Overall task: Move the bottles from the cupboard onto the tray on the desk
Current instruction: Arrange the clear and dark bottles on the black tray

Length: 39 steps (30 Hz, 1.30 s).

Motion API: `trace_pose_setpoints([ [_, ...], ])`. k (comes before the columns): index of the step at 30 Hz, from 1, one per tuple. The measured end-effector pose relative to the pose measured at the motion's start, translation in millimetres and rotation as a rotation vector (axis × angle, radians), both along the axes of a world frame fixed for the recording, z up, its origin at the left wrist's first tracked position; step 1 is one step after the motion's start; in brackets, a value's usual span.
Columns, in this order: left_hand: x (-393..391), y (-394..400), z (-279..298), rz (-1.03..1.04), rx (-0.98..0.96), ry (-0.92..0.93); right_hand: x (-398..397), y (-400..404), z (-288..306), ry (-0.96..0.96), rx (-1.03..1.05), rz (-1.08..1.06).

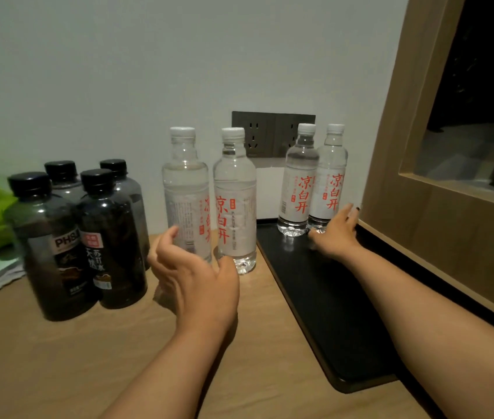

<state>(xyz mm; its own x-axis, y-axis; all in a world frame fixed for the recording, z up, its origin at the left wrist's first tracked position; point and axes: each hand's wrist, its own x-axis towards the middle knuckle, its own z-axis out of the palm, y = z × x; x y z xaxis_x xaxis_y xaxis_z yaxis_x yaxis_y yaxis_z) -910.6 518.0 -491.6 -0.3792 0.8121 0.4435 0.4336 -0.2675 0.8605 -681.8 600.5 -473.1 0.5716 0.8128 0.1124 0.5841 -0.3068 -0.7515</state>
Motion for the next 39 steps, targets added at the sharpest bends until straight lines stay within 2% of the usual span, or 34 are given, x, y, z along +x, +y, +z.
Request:
trace_pose_setpoints([
  [3, -1.9, 3.7, -0.2, -0.038, -0.025, -0.032, -20.2, -19.2, 27.9, 0.078, 0.070, -0.062],
  [5, -4.8, 7.4, -1.2, -0.097, -0.075, -0.111, -39.6, -40.9, 44.5, 0.022, 0.201, 0.050],
  [7, -9.6, 12.8, -3.2, -0.157, -0.106, -0.151, -64.0, -67.0, 51.8, 0.055, 0.271, 0.184],
  [11, -20.8, 21.2, -0.3, -0.144, -0.117, -0.142, -116.7, -102.7, 41.9, 0.374, 0.143, 0.383],
  [13, -24.2, 23.0, 4.4, -0.132, -0.114, -0.143, -132.2, -101.6, 31.6, 0.393, 0.118, 0.412],
  [15, -26.6, 24.9, 5.8, -0.130, -0.111, -0.111, -141.4, -103.4, 24.2, 0.375, 0.160, 0.395],
  [19, -34.2, 30.6, 0.5, -0.219, -0.142, -0.072, -146.9, -112.1, 5.1, 0.198, 0.223, 0.474],
  [27, -45.6, 28.4, 3.9, -0.506, -0.153, -0.269, -131.5, -102.3, 3.5, 0.236, 0.193, 0.526],
  [32, -40.5, 22.0, 3.7, -0.661, -0.119, -0.210, -133.6, -96.3, -1.8, 0.165, 0.181, 0.606],
  [36, -39.0, 24.1, 3.6, -0.601, -0.115, -0.156, -133.7, -98.4, -1.8, 0.103, 0.188, 0.651],
  [39, -38.2, 25.2, 3.1, -0.447, -0.069, -0.008, -132.9, -101.4, -0.8, 0.062, 0.242, 0.606],
])
